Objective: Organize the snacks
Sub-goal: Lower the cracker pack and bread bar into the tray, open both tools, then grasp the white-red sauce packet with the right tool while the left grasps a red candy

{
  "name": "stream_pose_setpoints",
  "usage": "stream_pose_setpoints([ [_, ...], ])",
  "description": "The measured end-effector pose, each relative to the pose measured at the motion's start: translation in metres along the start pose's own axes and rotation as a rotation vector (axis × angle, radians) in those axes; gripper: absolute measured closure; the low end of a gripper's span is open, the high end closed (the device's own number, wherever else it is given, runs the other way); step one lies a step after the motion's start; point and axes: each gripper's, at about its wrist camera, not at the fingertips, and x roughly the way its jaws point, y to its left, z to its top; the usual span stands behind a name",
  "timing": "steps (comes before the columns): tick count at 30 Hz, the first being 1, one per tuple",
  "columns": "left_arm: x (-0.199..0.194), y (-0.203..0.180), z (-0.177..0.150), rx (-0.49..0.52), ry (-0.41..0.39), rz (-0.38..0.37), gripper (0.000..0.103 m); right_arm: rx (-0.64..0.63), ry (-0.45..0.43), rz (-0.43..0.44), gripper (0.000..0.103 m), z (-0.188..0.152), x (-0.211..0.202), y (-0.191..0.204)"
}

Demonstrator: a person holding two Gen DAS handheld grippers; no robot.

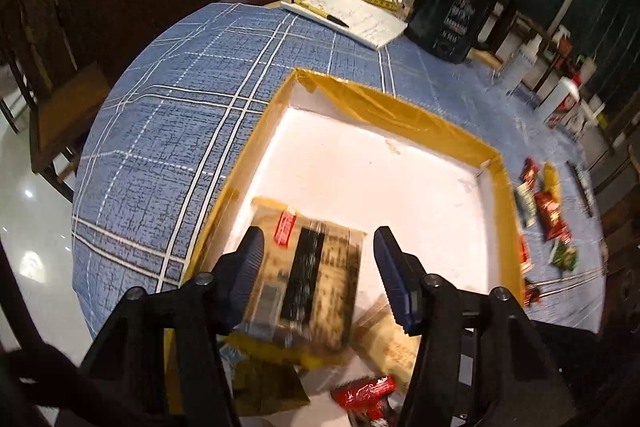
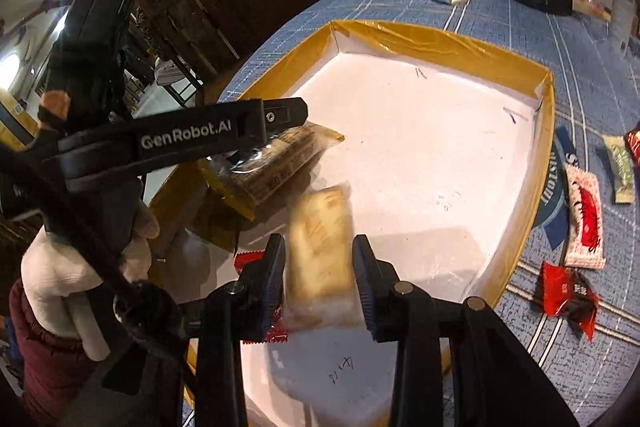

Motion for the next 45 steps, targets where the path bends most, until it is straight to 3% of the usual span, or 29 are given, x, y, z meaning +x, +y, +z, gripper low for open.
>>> stream_pose_setpoints([
  [2, -0.015, 0.001, -0.002, -0.023, -0.028, -0.027, 0.043, -0.005, -0.021, 0.012, 0.067, 0.000, -0.008, 0.000],
  [6, -0.051, -0.007, -0.012, -0.066, -0.087, -0.075, 0.026, -0.004, -0.085, 0.025, 0.067, 0.000, -0.038, -0.005],
  [8, -0.068, -0.014, -0.022, -0.070, -0.110, -0.114, 0.025, 0.007, -0.122, 0.021, 0.067, -0.005, -0.058, -0.015],
  [14, -0.104, -0.046, -0.064, -0.050, -0.166, -0.241, 0.024, 0.131, -0.212, -0.102, 0.063, -0.025, -0.116, -0.091],
  [19, -0.116, -0.071, -0.101, -0.057, -0.224, -0.272, 0.024, 0.248, -0.174, -0.135, 0.063, -0.041, -0.111, -0.142],
  [27, -0.120, -0.092, -0.121, -0.023, -0.269, -0.218, 0.024, 0.243, -0.153, -0.188, 0.058, -0.014, -0.069, -0.148],
  [32, -0.116, -0.092, -0.122, -0.038, -0.262, -0.216, 0.024, 0.205, -0.117, -0.269, 0.059, -0.004, -0.044, -0.138],
  [33, -0.116, -0.094, -0.123, -0.038, -0.259, -0.214, 0.024, 0.192, -0.106, -0.294, 0.060, -0.004, -0.044, -0.135],
  [34, -0.114, -0.094, -0.123, -0.038, -0.254, -0.216, 0.024, 0.177, -0.101, -0.308, 0.076, -0.004, -0.044, -0.133],
  [39, -0.112, -0.107, -0.128, -0.002, -0.236, -0.231, 0.024, 0.178, -0.080, -0.312, 0.078, -0.022, -0.060, -0.140],
  [45, -0.095, -0.153, -0.132, 0.151, -0.160, -0.238, 0.024, 0.216, -0.082, -0.263, 0.077, -0.075, -0.105, -0.156],
])
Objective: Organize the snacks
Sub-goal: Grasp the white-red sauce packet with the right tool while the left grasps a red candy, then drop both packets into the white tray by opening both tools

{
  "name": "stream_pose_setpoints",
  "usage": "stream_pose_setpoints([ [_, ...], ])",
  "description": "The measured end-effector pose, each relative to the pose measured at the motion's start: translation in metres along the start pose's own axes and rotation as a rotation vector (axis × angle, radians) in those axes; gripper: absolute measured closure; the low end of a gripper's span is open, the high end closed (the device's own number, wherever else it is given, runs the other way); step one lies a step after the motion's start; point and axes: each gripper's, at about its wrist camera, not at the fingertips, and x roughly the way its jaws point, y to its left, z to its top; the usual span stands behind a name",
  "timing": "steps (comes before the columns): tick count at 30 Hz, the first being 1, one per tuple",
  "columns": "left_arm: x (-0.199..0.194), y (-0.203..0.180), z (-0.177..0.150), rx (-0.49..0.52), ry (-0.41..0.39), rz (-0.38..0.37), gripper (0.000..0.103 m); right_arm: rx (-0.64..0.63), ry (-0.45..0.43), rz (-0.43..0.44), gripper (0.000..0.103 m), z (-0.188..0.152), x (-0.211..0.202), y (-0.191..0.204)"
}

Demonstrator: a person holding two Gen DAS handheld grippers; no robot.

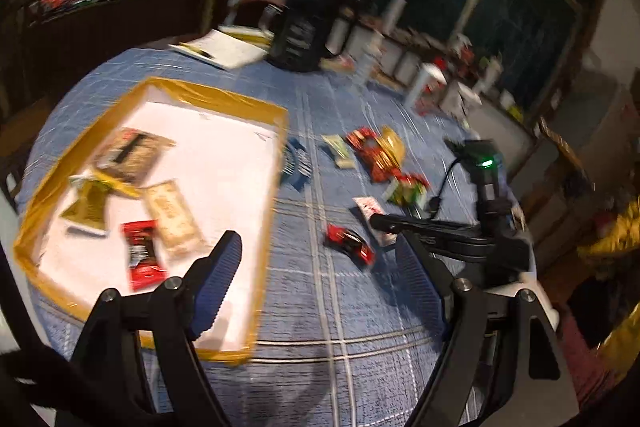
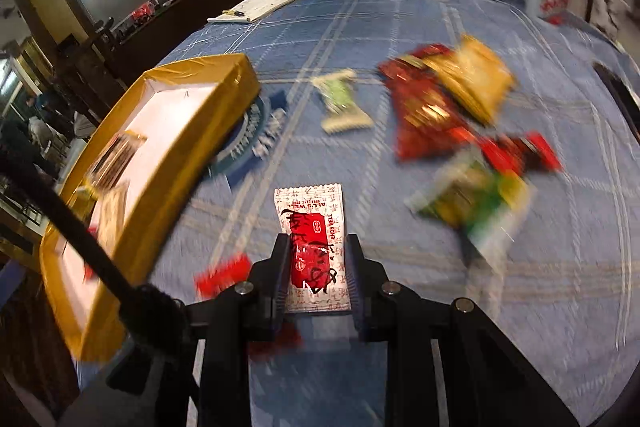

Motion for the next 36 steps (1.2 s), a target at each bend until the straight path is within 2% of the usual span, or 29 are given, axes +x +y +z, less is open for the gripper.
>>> stream_pose_setpoints([
  [4, 0.043, -0.030, -0.001, 0.116, 0.116, 0.006, 0.024, 0.037, -0.029, 0.010, 0.077, -0.020, -0.023, -0.027],
  [7, 0.074, -0.042, -0.002, 0.129, 0.182, 0.036, 0.024, 0.084, -0.056, 0.034, 0.077, -0.031, -0.036, -0.048],
  [9, 0.090, -0.051, -0.002, 0.149, 0.202, 0.062, 0.024, 0.099, -0.069, 0.051, 0.077, -0.034, -0.041, -0.055],
  [14, 0.122, -0.058, 0.003, 0.203, 0.187, 0.188, 0.025, 0.115, -0.086, 0.097, 0.077, -0.037, -0.046, -0.065],
  [16, 0.133, -0.058, 0.000, 0.234, 0.205, 0.233, 0.025, 0.117, -0.090, 0.113, 0.077, -0.039, -0.047, -0.068],
  [17, 0.138, -0.057, -0.001, 0.236, 0.218, 0.230, 0.026, 0.120, -0.092, 0.121, 0.077, -0.041, -0.048, -0.069],
  [19, 0.145, -0.056, -0.007, 0.250, 0.245, 0.221, 0.037, 0.120, -0.094, 0.133, 0.077, -0.041, -0.047, -0.069],
  [21, 0.143, -0.057, -0.009, 0.260, 0.220, 0.201, 0.050, 0.118, -0.097, 0.141, 0.077, -0.043, -0.048, -0.069],
  [24, 0.141, -0.059, -0.011, 0.263, 0.201, 0.182, 0.057, 0.114, -0.102, 0.143, 0.077, -0.044, -0.050, -0.068],
  [29, 0.131, -0.059, -0.012, 0.244, 0.181, 0.144, 0.061, 0.113, -0.113, 0.135, 0.077, -0.046, -0.053, -0.066],
  [36, 0.084, -0.050, -0.009, 0.159, 0.094, 0.075, 0.061, 0.097, -0.129, 0.133, 0.077, -0.047, -0.065, -0.052],
])
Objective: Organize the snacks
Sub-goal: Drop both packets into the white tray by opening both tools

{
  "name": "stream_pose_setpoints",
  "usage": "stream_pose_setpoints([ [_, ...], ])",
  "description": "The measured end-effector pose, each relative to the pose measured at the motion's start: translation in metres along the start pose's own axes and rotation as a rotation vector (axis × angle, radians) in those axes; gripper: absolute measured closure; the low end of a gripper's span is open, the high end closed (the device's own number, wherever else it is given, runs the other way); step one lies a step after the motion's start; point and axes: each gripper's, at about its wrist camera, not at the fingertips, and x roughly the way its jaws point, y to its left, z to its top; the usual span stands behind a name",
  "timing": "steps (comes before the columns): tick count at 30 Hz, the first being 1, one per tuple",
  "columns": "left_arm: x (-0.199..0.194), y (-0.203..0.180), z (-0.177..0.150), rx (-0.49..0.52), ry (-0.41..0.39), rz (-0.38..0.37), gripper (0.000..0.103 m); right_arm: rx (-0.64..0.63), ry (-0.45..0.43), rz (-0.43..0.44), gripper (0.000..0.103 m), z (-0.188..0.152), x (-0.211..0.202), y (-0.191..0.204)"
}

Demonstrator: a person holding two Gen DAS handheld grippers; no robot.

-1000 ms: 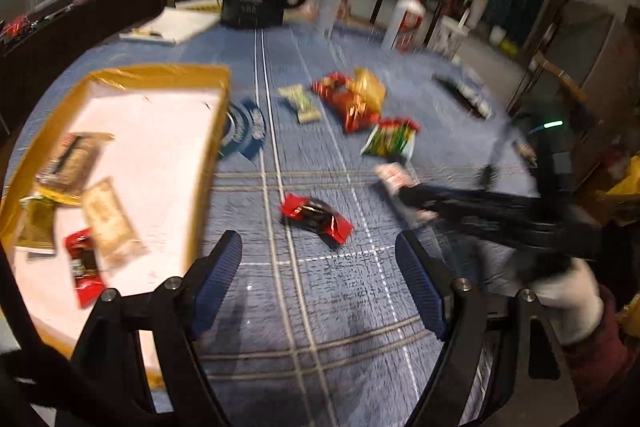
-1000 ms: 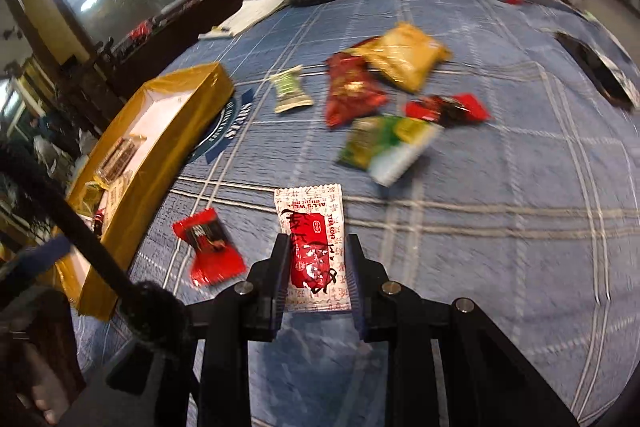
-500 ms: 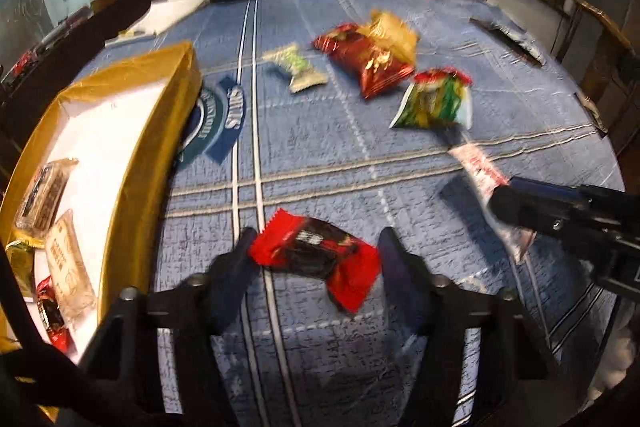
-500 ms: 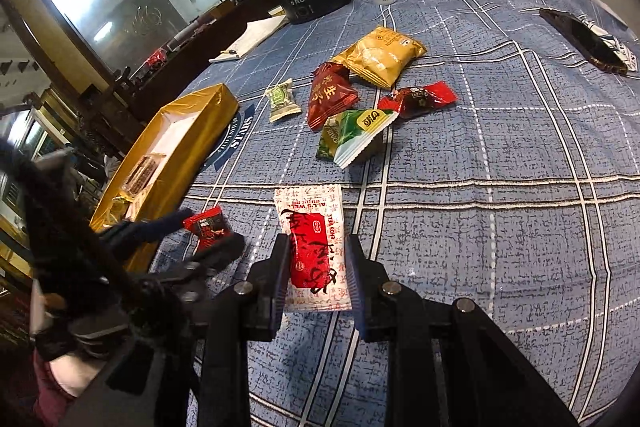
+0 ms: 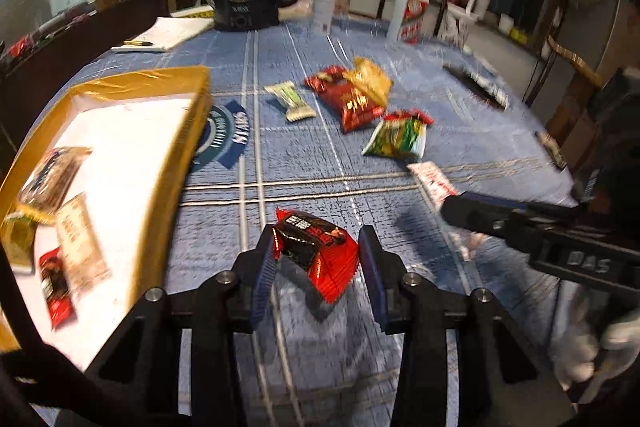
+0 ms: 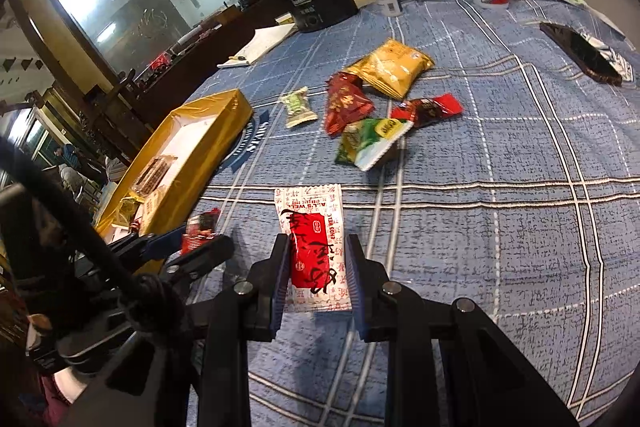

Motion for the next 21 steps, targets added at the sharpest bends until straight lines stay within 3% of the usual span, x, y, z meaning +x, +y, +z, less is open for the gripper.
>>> stream_pose_setpoints([
  [3, -0.029, 0.023, -0.004, -0.076, -0.060, -0.007, 0.061, -0.024, -0.004, 0.006, 0.077, 0.001, -0.003, 0.015],
  [10, -0.076, 0.110, -0.026, -0.267, -0.150, 0.132, 0.061, -0.138, -0.006, 0.068, 0.077, 0.006, 0.002, 0.082],
  [15, -0.081, 0.160, -0.039, -0.356, -0.165, 0.225, 0.061, -0.223, 0.037, 0.122, 0.077, 0.010, 0.029, 0.139],
  [21, -0.069, 0.197, -0.048, -0.418, -0.145, 0.227, 0.060, -0.291, 0.087, 0.142, 0.077, 0.019, 0.074, 0.192],
])
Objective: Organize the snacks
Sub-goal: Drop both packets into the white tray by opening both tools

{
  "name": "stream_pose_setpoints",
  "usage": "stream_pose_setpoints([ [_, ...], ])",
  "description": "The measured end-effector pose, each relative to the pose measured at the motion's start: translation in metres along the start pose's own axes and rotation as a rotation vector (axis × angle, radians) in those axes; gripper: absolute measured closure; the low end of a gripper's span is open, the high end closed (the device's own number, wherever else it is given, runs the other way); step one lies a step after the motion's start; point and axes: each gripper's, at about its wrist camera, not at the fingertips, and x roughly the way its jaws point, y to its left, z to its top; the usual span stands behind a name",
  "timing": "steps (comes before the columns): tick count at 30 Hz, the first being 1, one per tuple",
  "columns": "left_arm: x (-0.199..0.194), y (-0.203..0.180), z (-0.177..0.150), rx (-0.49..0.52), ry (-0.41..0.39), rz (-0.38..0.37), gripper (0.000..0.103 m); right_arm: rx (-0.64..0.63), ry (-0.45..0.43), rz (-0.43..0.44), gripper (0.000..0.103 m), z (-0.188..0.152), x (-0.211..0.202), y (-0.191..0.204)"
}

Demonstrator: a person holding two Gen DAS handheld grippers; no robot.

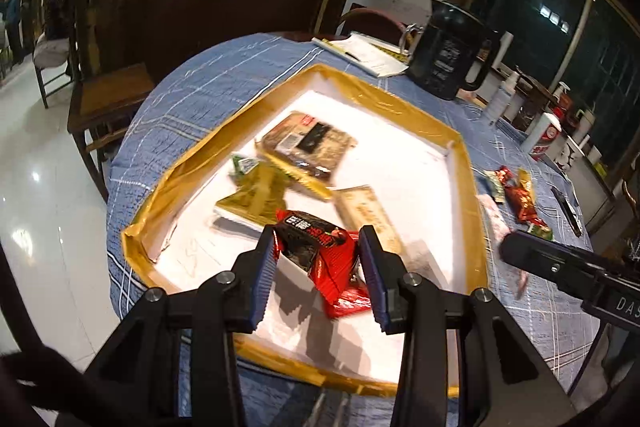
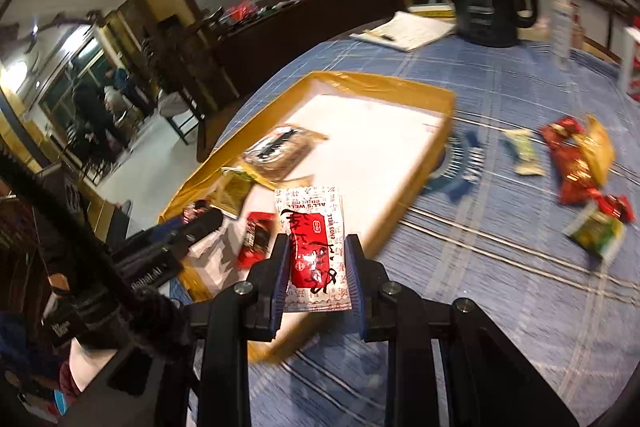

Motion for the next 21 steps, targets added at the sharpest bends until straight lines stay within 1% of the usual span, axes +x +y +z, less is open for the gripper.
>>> stream_pose_setpoints([
  [2, 0.006, 0.008, 0.001, -0.013, 0.014, -0.007, 0.060, -0.020, 0.020, -0.006, 0.077, 0.007, 0.019, 0.009],
  [4, 0.006, 0.013, 0.002, -0.018, 0.004, -0.001, 0.060, -0.025, 0.042, -0.017, 0.077, 0.012, 0.033, 0.012],
  [8, 0.002, 0.021, 0.006, -0.048, -0.009, -0.051, 0.057, -0.020, 0.087, -0.058, 0.077, 0.018, 0.064, 0.009],
  [10, -0.001, 0.025, 0.006, -0.065, -0.017, -0.069, 0.053, -0.016, 0.106, -0.074, 0.077, 0.019, 0.077, 0.007],
  [12, -0.003, 0.028, 0.006, -0.077, -0.023, -0.080, 0.047, -0.014, 0.109, -0.086, 0.074, 0.022, 0.086, 0.005],
  [13, -0.004, 0.030, 0.005, -0.081, -0.024, -0.088, 0.046, -0.010, 0.103, -0.085, 0.074, 0.023, 0.087, 0.005],
  [14, -0.005, 0.030, 0.005, -0.083, -0.025, -0.098, 0.041, -0.004, 0.093, -0.083, 0.073, 0.023, 0.087, 0.003],
  [15, -0.007, 0.030, 0.005, -0.087, -0.026, -0.107, 0.032, 0.001, 0.080, -0.077, 0.073, 0.022, 0.084, 0.002],
  [17, -0.012, 0.027, 0.004, -0.100, -0.028, -0.120, 0.021, -0.008, 0.055, -0.062, 0.069, 0.021, 0.076, 0.005],
  [18, -0.014, 0.025, 0.003, -0.104, -0.029, -0.131, 0.019, -0.016, 0.032, -0.066, 0.067, 0.017, 0.067, 0.008],
  [19, -0.018, 0.022, 0.002, -0.106, -0.031, -0.165, 0.018, -0.016, 0.011, -0.069, 0.065, 0.014, 0.059, 0.009],
  [21, -0.022, 0.015, 0.001, -0.100, -0.032, -0.209, 0.017, 0.005, -0.033, -0.060, 0.064, 0.005, 0.040, 0.008],
])
